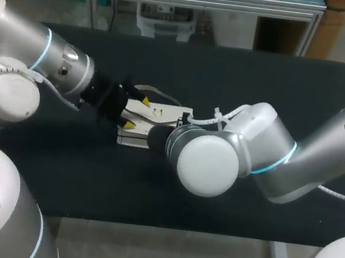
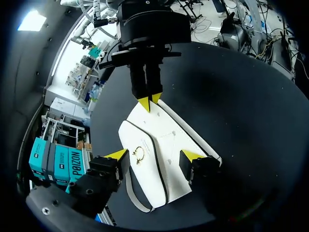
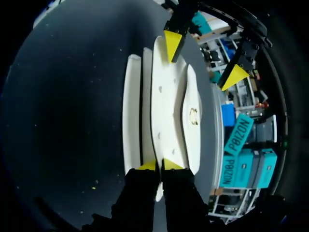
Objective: Pick up the bag, open it, inspect its contents, close it, and place it on the opposite side
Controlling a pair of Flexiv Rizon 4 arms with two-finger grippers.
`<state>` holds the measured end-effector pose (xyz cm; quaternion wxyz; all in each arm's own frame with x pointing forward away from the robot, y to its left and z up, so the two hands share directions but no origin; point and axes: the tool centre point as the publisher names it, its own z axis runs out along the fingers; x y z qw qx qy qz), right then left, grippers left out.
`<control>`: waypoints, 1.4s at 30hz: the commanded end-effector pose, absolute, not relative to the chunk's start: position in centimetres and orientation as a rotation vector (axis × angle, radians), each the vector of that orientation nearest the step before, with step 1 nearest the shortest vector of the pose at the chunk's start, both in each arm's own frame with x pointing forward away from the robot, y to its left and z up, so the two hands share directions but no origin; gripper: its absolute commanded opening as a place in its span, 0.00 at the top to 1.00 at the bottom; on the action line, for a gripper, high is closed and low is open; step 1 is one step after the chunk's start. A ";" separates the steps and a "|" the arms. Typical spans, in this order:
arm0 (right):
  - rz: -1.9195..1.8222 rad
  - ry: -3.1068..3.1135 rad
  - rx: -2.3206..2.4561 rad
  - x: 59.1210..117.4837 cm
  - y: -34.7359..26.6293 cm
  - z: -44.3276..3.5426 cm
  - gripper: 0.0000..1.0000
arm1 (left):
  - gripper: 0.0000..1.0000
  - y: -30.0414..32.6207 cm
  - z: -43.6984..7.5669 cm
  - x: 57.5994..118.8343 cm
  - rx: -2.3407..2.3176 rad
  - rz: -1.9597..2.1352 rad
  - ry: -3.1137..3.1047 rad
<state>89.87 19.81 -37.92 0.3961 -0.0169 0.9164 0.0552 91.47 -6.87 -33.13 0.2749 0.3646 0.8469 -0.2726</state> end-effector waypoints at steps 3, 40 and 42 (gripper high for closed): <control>0.153 2.165 -0.036 89.7 19.6 -38.4 1.00 | 0.32 -6.8 -33.9 91.7 0.942 -0.817 2.176; 0.153 2.165 -0.036 89.7 19.6 -38.4 1.00 | 1.00 -8.0 -34.9 96.4 0.906 -0.817 2.045; 0.153 2.165 -0.036 89.7 19.6 -38.4 1.00 | 1.00 -7.9 -34.4 96.4 0.876 -0.835 2.064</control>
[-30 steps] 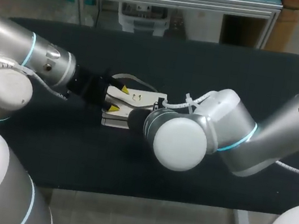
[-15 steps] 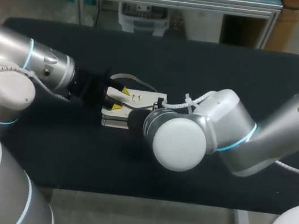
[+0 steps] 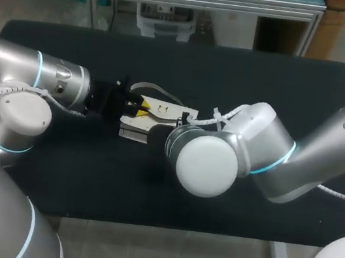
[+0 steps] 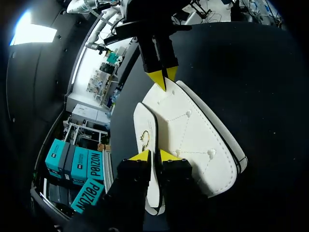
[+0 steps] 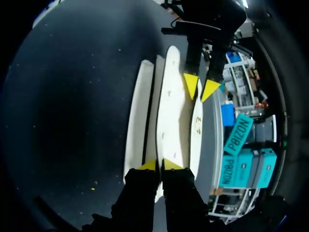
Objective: Pick up the bag, open it, inspect its contents, close it, and place it on the opposite side
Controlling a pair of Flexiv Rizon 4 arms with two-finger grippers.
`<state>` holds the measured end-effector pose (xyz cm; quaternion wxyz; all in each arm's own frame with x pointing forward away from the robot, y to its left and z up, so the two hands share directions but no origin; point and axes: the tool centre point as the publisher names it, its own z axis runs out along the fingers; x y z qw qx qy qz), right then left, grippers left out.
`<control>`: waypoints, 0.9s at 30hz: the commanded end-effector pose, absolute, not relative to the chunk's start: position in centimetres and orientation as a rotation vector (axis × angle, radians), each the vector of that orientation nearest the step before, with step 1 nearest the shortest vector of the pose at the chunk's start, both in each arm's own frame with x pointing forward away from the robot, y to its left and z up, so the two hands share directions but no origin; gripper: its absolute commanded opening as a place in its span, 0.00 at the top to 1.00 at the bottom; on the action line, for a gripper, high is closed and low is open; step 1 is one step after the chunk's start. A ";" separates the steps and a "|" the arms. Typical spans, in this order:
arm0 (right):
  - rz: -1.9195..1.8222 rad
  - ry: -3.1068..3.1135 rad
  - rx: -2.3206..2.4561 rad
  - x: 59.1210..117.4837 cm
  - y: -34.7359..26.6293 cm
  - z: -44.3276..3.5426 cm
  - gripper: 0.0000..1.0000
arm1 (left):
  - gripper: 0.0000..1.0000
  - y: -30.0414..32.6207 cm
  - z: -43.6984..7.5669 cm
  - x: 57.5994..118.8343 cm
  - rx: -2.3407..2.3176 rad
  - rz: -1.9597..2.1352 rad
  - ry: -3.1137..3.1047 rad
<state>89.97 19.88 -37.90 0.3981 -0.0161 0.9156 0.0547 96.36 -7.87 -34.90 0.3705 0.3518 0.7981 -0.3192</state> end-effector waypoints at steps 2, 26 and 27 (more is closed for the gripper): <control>0.153 2.165 -0.036 89.7 19.6 -38.4 1.00 | 1.00 -7.7 -33.8 96.5 0.843 -0.844 2.088; 0.153 2.165 -0.036 89.7 19.6 -38.4 1.00 | 0.25 -6.0 -32.4 97.8 0.612 -1.055 2.382; 0.153 2.165 -0.036 89.7 19.6 -38.4 1.00 | 0.06 -6.0 -32.5 97.6 0.614 -1.055 2.382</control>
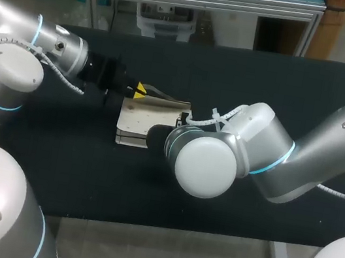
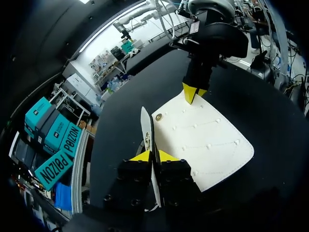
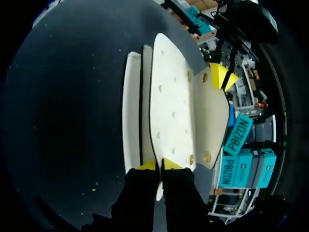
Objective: Pick up the bag, open it, inspect its contents, close it, and place it on the opposite side
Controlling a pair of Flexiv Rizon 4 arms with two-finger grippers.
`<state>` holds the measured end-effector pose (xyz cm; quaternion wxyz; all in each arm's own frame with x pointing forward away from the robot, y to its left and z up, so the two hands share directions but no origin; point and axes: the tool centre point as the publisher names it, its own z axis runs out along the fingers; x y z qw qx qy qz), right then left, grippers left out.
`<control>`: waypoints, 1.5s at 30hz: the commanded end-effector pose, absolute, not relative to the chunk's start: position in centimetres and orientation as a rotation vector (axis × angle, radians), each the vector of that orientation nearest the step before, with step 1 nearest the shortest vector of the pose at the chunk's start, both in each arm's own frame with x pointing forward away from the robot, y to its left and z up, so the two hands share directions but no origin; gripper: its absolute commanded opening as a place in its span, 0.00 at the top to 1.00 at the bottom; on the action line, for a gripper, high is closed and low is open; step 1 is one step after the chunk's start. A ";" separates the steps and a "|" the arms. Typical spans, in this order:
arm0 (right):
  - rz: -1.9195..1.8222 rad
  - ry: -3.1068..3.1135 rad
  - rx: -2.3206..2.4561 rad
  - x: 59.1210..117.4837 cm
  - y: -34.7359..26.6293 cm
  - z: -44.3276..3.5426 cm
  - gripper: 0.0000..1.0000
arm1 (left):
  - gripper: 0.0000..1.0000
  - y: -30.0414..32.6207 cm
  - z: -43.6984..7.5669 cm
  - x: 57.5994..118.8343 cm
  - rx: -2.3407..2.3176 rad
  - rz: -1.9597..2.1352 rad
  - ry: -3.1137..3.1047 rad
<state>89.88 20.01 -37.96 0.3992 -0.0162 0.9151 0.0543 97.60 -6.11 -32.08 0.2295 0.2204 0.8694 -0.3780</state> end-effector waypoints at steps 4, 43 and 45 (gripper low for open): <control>0.153 2.165 -0.036 89.7 19.6 -38.4 1.00 | 0.00 -6.0 -33.1 96.8 0.637 -1.038 2.363; 0.153 2.165 -0.036 89.7 19.6 -38.4 1.00 | 1.00 -7.6 -35.2 100.1 0.545 -0.944 2.507; 0.153 2.165 -0.036 89.7 19.6 -38.4 1.00 | 1.00 -7.7 -35.0 100.0 0.537 -0.937 2.521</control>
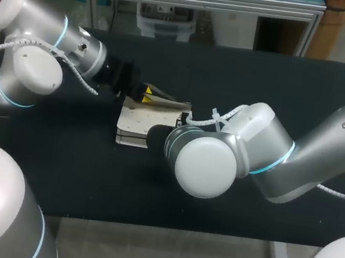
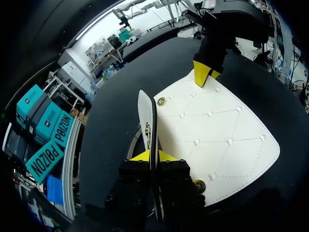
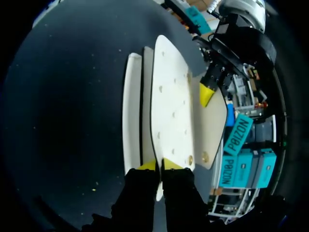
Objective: Pick up the bag, open it, inspect its contents, close it, and place it on the opposite side
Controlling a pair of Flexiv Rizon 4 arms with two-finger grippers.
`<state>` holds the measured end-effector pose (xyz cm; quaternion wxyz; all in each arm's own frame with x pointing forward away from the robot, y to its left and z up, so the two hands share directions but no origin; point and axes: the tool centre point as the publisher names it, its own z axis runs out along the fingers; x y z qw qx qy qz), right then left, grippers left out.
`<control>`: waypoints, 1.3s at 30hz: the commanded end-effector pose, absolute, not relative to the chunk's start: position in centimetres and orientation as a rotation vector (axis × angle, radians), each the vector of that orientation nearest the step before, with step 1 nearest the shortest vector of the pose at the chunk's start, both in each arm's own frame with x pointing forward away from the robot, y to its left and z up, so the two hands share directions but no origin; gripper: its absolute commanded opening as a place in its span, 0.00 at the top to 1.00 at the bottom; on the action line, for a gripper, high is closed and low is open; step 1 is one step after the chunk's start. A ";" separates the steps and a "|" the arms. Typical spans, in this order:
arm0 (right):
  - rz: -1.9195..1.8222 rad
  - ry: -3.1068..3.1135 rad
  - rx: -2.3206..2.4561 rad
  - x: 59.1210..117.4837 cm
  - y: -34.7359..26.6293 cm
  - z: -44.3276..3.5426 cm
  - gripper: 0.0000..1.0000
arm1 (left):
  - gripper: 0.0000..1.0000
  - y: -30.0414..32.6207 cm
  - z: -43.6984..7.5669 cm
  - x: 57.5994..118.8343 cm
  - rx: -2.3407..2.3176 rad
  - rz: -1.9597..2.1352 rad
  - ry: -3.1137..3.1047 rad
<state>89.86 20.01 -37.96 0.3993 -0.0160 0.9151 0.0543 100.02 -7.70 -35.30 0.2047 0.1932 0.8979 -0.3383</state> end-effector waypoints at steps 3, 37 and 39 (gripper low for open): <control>0.153 2.165 -0.036 89.7 19.6 -38.4 1.00 | 1.00 -7.9 -34.8 99.9 0.535 -0.932 2.543; 0.185 2.212 -0.026 85.2 20.2 -30.0 0.00 | 1.00 -6.7 -27.6 98.9 0.332 -1.029 2.484; 0.183 2.207 -0.015 85.1 20.1 -29.6 0.00 | 1.00 -6.6 -26.9 98.6 0.329 -1.030 2.474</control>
